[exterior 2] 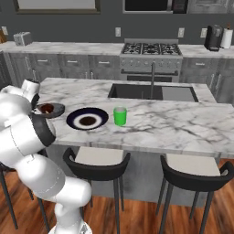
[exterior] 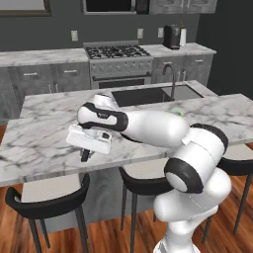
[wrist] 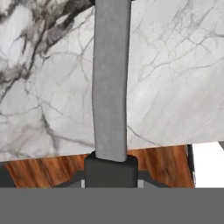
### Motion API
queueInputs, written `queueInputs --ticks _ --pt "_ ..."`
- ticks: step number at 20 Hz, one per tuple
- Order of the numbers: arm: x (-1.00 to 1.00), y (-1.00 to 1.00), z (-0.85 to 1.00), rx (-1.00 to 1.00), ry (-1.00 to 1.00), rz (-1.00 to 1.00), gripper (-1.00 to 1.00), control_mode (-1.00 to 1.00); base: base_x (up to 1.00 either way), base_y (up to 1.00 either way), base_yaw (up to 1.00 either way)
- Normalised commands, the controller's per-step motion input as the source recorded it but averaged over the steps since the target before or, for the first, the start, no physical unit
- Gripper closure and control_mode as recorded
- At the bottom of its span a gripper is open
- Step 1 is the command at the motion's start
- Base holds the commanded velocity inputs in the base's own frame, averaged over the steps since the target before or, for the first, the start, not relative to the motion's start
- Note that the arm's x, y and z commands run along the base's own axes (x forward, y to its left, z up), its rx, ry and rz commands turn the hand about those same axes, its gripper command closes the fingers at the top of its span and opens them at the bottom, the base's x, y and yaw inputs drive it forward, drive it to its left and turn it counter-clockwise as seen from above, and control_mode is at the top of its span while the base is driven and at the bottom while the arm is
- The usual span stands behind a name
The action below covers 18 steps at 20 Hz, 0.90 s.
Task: Pick up the pan with the steak in it and place it on the dining table. Then place the steak on the plate.
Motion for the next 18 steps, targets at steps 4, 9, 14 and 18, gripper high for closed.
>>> queueInputs --ticks 4,9,14,18 --pt "0.42 -0.23 -0.38 -0.03 0.0 0.02 1.0 -1.0 0.0 0.0 0.0" --pt "0.31 -0.26 -0.53 0.0 0.01 0.02 1.0 -1.0 0.0 0.0 0.0" --pt "0.15 -0.16 -0.54 -0.04 0.01 0.04 1.0 -1.0 0.0 0.0 0.0" --pt "0.03 -0.14 -0.53 -0.06 0.01 0.03 1.0 -1.0 0.0 0.0 0.0"
